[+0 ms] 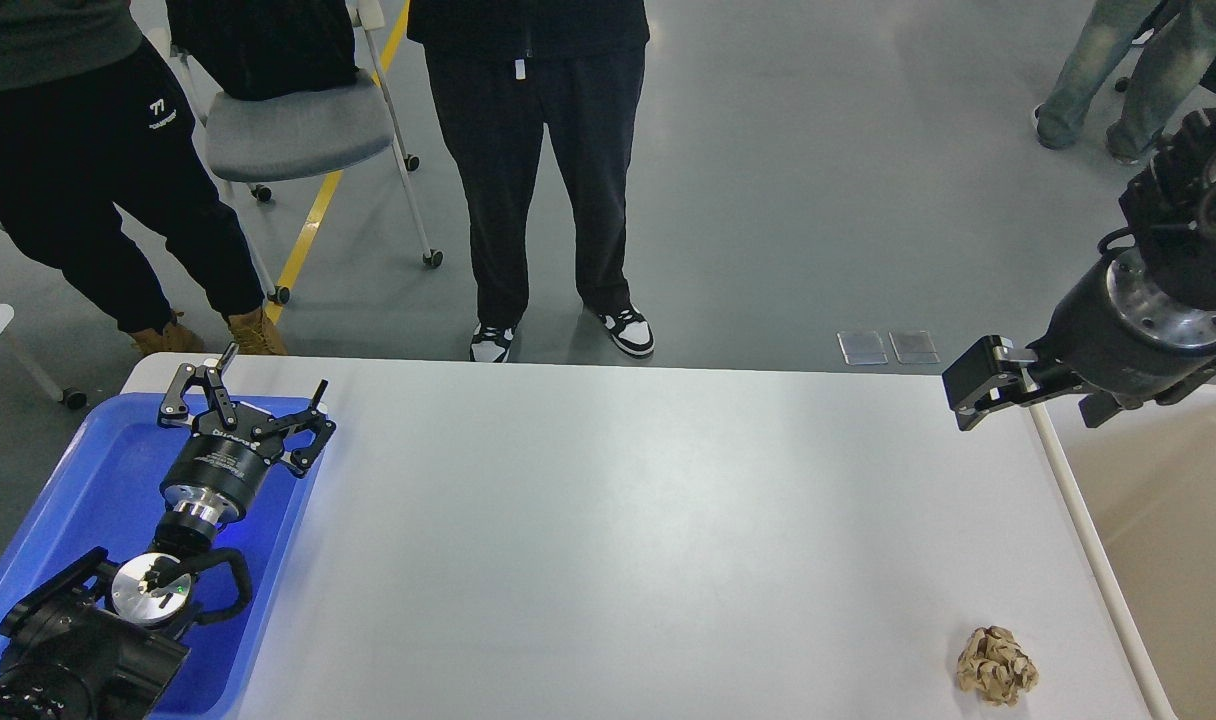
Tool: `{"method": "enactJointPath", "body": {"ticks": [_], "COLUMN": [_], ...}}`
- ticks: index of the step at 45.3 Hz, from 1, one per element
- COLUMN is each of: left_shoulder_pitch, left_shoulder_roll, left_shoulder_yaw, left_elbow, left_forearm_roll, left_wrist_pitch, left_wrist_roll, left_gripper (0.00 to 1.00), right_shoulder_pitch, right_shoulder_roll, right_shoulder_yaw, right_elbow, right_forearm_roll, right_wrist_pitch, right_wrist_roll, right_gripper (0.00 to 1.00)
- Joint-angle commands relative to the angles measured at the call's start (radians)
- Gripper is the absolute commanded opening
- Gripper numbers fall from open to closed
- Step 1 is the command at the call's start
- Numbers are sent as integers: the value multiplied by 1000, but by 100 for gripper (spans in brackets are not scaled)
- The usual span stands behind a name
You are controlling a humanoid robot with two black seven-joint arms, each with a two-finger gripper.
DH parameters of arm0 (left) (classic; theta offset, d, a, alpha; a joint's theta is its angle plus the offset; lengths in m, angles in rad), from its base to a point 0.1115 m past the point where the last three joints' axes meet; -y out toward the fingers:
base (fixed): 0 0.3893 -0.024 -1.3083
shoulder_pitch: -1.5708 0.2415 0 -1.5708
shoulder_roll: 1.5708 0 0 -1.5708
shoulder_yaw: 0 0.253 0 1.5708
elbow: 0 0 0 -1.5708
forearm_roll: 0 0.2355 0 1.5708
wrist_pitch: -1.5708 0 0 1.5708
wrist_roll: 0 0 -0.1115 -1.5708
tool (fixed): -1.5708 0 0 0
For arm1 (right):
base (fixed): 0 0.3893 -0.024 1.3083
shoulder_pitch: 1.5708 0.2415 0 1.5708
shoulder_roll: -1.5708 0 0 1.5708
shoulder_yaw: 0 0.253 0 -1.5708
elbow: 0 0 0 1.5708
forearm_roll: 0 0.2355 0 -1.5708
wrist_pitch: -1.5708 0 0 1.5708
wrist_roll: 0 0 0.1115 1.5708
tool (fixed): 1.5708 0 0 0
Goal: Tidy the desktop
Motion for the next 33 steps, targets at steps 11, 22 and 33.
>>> {"method": "enactJointPath", "body": {"ticks": [11,22,33], "left_shoulder_pitch": [0,0,0], "left_shoulder_roll": [0,0,0], "left_shoulder_yaw": [-1,-1,-1], "left_elbow": [0,0,0], "left_forearm_roll": [0,0,0], "left_wrist_pitch": [0,0,0], "left_wrist_roll": [0,0,0], "left_gripper": [100,100,100], "right_shoulder_pitch": [16,7,0], "right_shoulder_roll": [87,96,102], "right_shoulder_yaw": [-17,-9,-11], "right_elbow": [20,10,10], "right_forearm_roll": [69,58,55], "right_wrist_pitch": [82,89,90], "right_wrist_roll": [-6,-7,-7], "right_gripper": [100,100,100]}}
